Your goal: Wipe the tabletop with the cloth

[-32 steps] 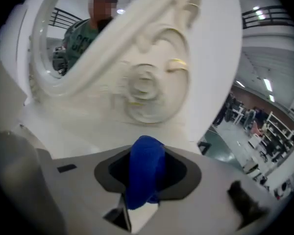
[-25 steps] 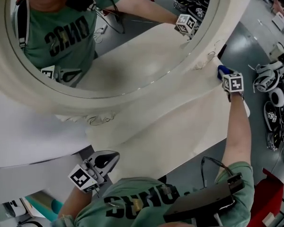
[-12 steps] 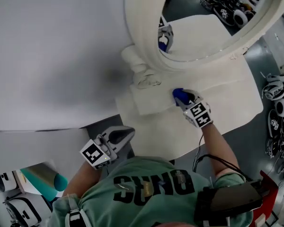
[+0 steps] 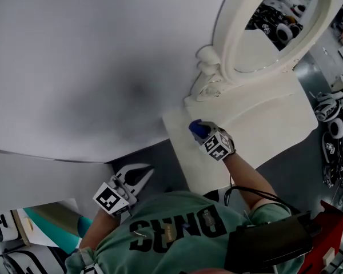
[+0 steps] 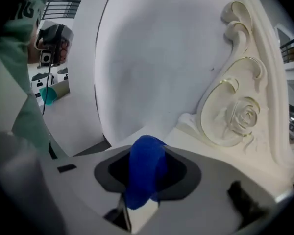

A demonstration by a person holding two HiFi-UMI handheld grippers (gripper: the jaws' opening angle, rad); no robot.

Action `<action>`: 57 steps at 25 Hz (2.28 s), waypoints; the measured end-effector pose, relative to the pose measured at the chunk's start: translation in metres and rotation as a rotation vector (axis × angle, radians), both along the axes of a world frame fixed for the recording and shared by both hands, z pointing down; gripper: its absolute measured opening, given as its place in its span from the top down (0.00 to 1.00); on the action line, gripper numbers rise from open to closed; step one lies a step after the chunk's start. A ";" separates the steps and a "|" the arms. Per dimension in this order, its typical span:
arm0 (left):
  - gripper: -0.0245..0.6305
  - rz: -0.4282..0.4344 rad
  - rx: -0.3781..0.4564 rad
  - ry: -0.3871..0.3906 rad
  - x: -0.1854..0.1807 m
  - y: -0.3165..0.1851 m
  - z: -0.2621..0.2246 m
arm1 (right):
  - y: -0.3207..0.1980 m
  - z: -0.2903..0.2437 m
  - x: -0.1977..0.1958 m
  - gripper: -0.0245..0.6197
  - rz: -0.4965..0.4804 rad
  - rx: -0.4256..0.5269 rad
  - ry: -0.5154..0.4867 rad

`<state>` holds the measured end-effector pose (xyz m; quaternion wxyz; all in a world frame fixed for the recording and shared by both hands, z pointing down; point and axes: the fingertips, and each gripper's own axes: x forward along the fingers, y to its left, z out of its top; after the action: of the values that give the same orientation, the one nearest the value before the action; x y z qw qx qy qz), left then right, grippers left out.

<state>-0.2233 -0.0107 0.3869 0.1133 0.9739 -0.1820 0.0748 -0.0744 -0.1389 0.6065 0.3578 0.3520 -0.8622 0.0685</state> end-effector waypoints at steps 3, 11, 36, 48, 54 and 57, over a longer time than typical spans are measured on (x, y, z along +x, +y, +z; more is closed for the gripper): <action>0.95 0.012 0.007 -0.003 0.014 -0.004 -0.001 | -0.003 0.000 0.028 0.76 0.037 -0.035 -0.031; 0.95 0.089 -0.047 -0.002 0.160 -0.047 0.005 | -0.055 0.007 0.276 0.76 0.262 -0.048 -0.016; 0.95 0.066 -0.132 -0.105 0.292 -0.082 0.035 | -0.129 0.014 0.723 0.76 0.835 -0.005 -0.081; 0.95 0.007 -0.053 0.026 0.042 -0.009 0.010 | 0.082 0.026 0.010 0.76 0.003 -0.156 -0.223; 0.95 -0.069 -0.054 0.027 -0.063 0.033 0.012 | 0.096 0.072 -0.146 0.76 -0.120 -0.144 -0.068; 0.95 -0.081 -0.057 0.031 -0.082 0.040 0.008 | 0.091 0.096 -0.142 0.76 -0.116 -0.176 0.011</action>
<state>-0.3053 0.0293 0.3953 0.1467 0.9632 -0.2171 0.0605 -0.2167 -0.0484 0.7027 0.3954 0.2689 -0.8698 0.1215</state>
